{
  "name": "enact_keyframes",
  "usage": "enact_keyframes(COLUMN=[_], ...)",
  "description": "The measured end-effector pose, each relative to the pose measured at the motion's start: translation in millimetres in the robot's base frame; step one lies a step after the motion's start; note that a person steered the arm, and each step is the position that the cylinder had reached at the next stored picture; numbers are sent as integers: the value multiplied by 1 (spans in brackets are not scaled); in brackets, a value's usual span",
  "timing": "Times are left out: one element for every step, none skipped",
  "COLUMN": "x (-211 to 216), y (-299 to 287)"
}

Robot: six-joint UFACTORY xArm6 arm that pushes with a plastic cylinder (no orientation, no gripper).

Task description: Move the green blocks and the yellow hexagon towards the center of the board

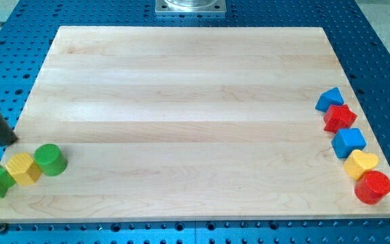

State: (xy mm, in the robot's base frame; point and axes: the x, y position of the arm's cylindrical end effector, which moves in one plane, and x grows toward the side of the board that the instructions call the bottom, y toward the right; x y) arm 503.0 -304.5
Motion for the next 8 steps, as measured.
enact_keyframes(x=[23, 30, 30, 30, -6, -12, 37, 115], y=[0, 0, 8, 41, 75, 151, 241, 179])
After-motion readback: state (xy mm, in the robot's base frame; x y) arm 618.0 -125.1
